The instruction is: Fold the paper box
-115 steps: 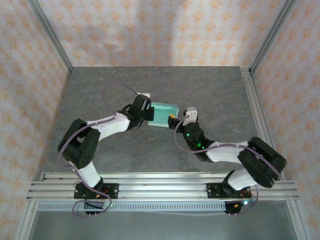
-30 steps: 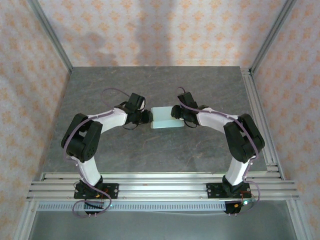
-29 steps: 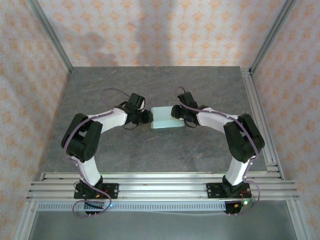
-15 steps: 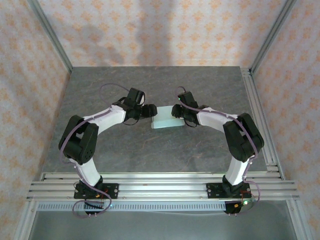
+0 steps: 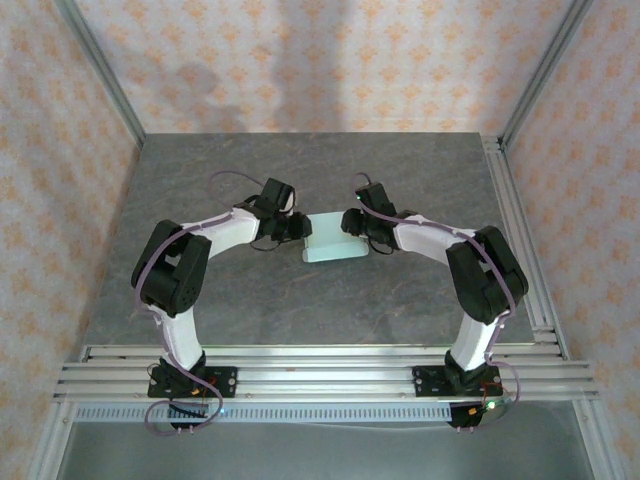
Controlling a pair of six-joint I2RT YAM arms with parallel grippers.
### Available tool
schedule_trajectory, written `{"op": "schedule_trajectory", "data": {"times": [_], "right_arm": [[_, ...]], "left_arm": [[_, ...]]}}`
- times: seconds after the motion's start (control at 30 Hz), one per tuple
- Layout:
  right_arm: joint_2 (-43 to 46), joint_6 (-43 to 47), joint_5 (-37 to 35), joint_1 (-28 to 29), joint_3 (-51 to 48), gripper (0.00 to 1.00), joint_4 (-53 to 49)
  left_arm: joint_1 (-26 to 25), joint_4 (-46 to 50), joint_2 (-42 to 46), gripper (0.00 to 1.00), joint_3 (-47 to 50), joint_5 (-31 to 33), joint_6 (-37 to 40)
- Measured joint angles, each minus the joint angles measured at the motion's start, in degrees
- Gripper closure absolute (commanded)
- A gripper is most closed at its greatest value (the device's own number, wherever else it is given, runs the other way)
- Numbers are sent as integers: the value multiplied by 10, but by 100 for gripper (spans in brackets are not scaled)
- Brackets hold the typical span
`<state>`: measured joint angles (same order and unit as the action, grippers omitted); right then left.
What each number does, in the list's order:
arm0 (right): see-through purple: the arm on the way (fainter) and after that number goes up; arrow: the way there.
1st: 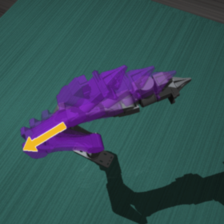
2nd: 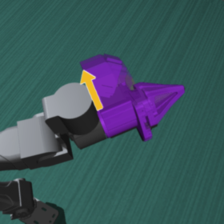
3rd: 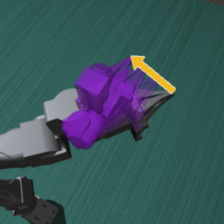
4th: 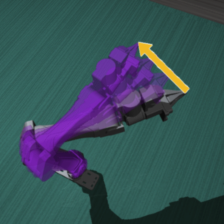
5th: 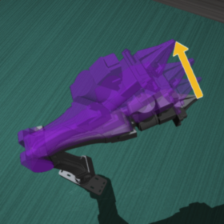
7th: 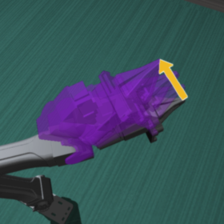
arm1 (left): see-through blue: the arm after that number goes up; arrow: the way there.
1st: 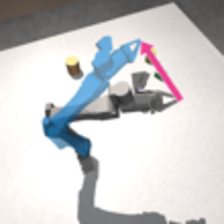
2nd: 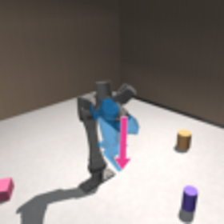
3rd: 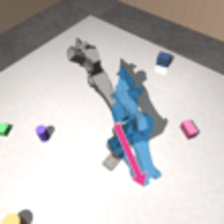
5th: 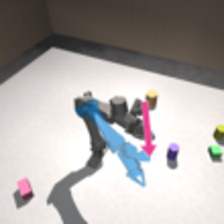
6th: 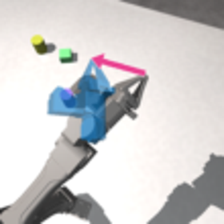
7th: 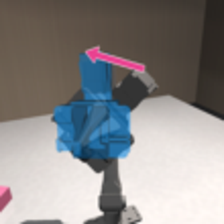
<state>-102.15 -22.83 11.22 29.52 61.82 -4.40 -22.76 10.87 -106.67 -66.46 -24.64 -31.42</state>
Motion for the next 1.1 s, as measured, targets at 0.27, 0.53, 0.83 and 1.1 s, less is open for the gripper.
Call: {"op": "schedule_trajectory", "data": {"times": [0.27,0.53,0.83,1.1], "right_arm": [[18,-14,33,-6,-8,36,0],[42,-56,99,-61,-63,27,40],[41,-88,212,-106,-114,20,119],[4,-124,307,-112,-134,20,235]], "left_arm": [[0,-9,1,89,3,-5,0],[12,-35,2,93,17,-35,4],[32,-80,2,99,43,-83,4],[42,-97,2,99,53,-105,6]]}}
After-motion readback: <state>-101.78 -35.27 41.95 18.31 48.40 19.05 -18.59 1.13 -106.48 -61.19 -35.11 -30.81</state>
